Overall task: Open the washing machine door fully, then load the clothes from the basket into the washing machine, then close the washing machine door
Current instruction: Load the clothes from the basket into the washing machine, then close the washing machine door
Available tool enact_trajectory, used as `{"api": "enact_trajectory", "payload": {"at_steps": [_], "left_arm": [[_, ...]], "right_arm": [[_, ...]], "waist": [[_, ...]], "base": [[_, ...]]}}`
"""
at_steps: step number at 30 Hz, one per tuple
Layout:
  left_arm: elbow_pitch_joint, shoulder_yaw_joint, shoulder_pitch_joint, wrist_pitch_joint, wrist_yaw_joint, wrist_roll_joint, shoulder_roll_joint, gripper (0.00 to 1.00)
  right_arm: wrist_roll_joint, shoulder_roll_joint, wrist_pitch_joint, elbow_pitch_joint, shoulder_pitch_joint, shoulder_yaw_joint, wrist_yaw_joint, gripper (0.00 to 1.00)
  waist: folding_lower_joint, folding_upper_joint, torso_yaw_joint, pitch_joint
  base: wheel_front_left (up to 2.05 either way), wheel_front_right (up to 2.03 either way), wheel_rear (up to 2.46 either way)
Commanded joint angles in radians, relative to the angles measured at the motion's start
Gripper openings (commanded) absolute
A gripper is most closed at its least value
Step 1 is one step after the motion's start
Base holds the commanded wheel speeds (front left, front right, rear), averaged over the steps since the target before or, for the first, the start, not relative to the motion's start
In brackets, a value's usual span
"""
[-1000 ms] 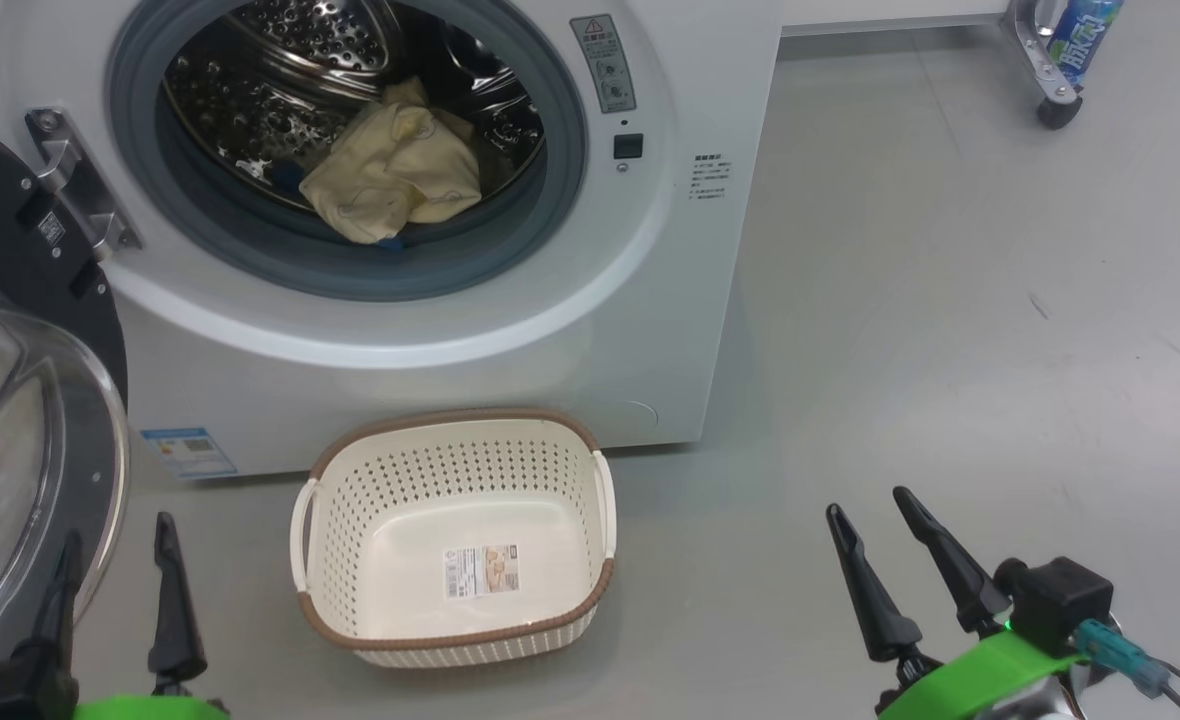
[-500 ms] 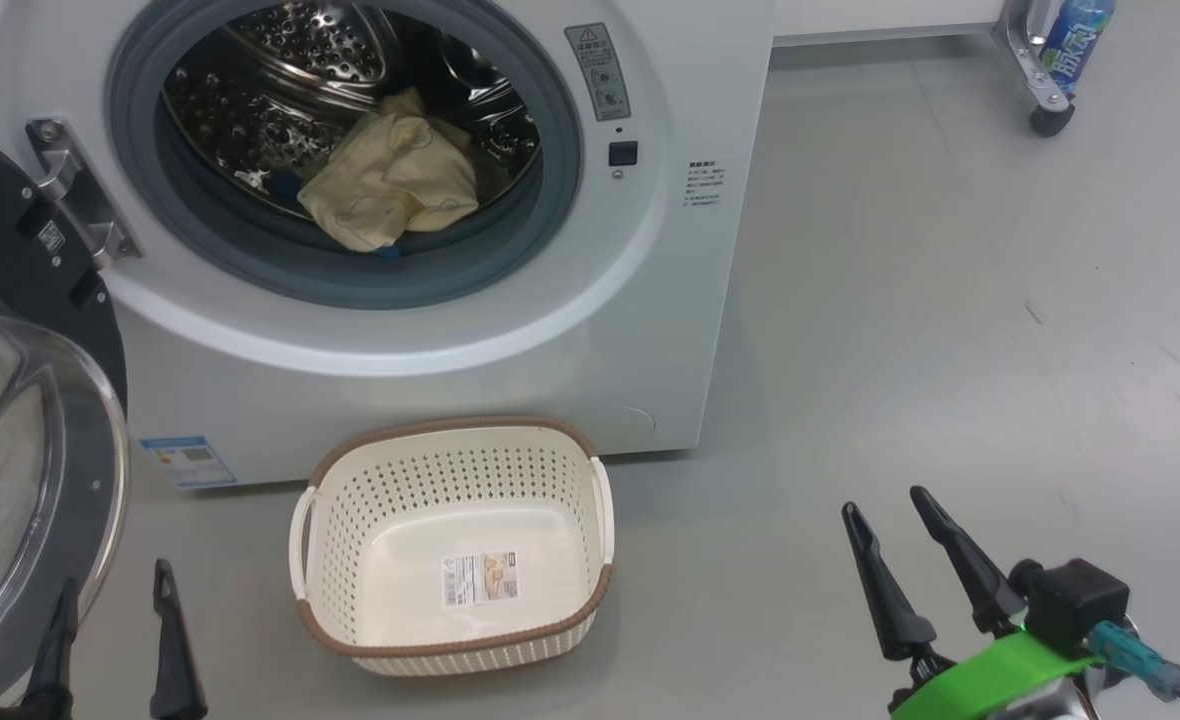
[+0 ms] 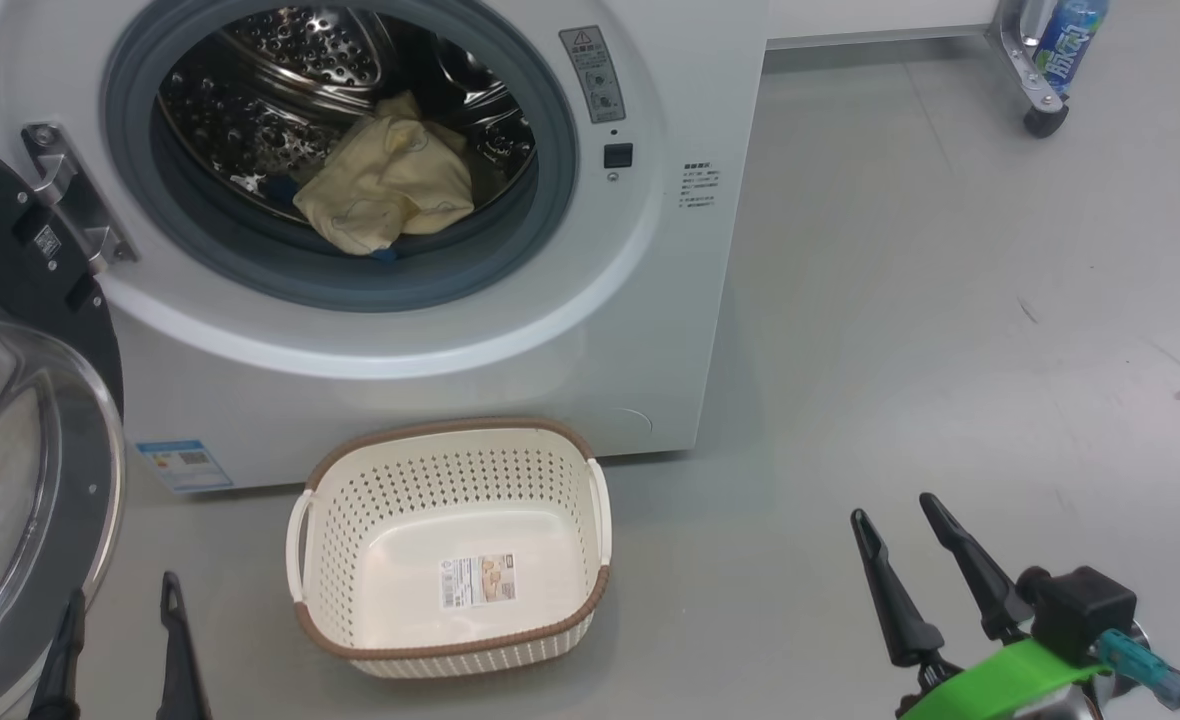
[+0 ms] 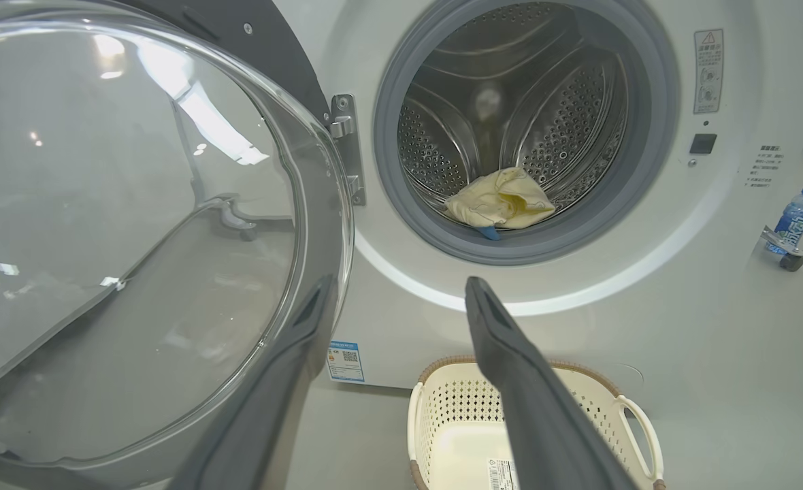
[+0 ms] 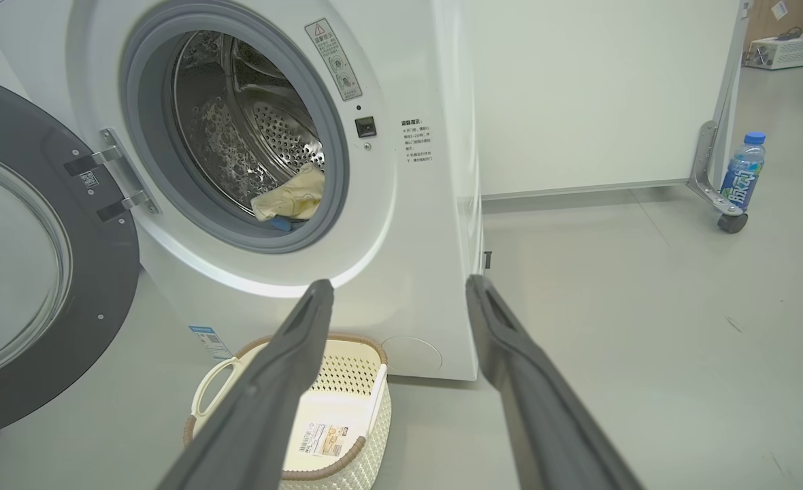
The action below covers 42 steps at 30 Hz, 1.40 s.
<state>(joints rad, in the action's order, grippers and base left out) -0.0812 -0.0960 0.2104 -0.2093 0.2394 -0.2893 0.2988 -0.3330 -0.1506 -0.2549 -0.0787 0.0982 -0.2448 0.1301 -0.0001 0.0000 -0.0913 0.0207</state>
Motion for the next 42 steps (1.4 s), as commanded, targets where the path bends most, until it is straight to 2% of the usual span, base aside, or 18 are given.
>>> {"api": "enact_trajectory", "payload": {"at_steps": [1, 24, 42], "left_arm": [[-0.036, 0.040, -0.032, -0.002, 0.016, 0.004, 0.023, 1.00], [-0.039, 0.033, -0.039, -0.002, 0.028, -0.005, 0.031, 1.00], [-0.029, 0.030, -0.055, -0.010, 0.048, 0.001, 0.031, 1.00]], "right_arm": [[0.008, -0.015, -0.007, 0.035, -0.020, -0.009, 0.001, 1.00], [0.009, -0.012, -0.007, 0.034, -0.025, -0.005, 0.001, 1.00], [0.007, -0.015, -0.007, 0.037, -0.030, -0.002, 0.001, 1.00]], "waist": [[0.0001, 0.0000, 0.000, 0.000], [0.0001, 0.0000, 0.009, 0.013], [0.0001, 0.0000, 0.018, 0.028]], "base": [[0.00, 0.00, 0.00], [-0.11, 0.11, 0.00], [-1.66, 1.66, 0.00]]}}
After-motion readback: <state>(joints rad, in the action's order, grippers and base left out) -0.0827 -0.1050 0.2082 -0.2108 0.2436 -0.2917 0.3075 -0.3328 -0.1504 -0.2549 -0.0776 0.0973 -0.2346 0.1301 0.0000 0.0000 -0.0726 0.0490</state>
